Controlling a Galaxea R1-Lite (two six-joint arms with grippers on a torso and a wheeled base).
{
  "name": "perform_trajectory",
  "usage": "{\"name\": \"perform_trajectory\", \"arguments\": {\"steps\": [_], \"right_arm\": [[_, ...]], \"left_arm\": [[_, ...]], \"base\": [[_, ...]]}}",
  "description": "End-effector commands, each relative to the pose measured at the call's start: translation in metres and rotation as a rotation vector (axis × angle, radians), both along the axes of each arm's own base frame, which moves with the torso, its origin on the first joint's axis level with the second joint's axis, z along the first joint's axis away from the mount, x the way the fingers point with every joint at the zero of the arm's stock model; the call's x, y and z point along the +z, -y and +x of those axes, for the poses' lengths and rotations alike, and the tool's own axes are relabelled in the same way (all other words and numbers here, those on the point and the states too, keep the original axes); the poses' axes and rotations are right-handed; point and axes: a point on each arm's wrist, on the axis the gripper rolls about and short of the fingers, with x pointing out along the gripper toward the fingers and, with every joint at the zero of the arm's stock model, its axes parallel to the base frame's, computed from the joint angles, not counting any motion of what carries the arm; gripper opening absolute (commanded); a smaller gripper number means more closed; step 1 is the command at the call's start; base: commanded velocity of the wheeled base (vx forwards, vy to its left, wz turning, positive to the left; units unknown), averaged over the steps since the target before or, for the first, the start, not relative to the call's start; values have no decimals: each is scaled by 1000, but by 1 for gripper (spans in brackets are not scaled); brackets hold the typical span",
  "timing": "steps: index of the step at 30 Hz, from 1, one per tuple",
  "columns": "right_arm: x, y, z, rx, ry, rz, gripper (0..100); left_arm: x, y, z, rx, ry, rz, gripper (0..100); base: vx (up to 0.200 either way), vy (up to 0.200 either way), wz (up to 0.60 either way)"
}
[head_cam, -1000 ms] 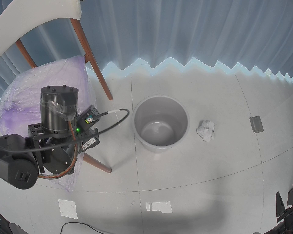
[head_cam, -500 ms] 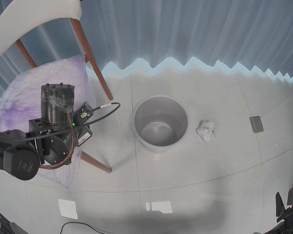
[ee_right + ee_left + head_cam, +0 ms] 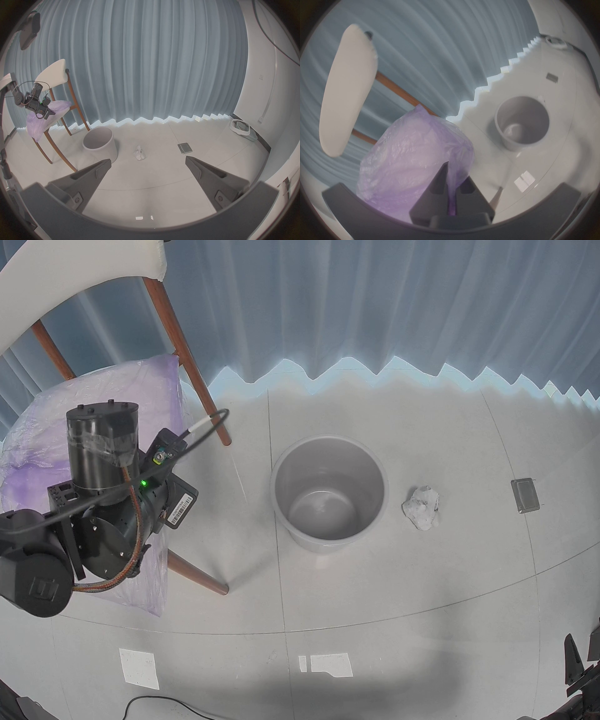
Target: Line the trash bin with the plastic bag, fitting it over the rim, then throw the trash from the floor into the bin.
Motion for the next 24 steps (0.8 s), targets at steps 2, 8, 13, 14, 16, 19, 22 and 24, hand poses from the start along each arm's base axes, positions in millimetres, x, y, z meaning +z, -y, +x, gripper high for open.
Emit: {"name": "perform_trajectory", "arguments": {"steps": [2, 8, 13, 14, 16, 19, 22, 24], "right_arm": [[-5, 0, 0, 0, -1, 0, 100], [-5, 0, 0, 0, -2, 0, 100], [-5, 0, 0, 0, 1, 0, 100], [-5, 0, 0, 0, 1, 0, 100], [-5, 0, 0, 0, 1, 0, 100], [-5, 0, 0, 0, 1, 0, 100], [-5, 0, 0, 0, -2, -2, 100], [-5, 0, 0, 0, 1, 0, 100]], "left_arm": [[12, -7, -21, -51, 44, -199, 0], [19, -11, -27, -228, 30, -461, 0], [22, -32, -38, -383, -10, -596, 0], [22, -32, -38, -383, -10, -596, 0], [21, -39, -39, -412, -24, -618, 0], [19, -58, -42, -511, -51, -673, 0], [20, -69, -42, -563, -49, -762, 0], [21, -72, -46, -587, -42, -834, 0]], "base": [[0, 0, 0], [0, 0, 0], [0, 0, 0], [0, 0, 0], [0, 0, 0], [0, 0, 0], [0, 0, 0], [0, 0, 0]]}}
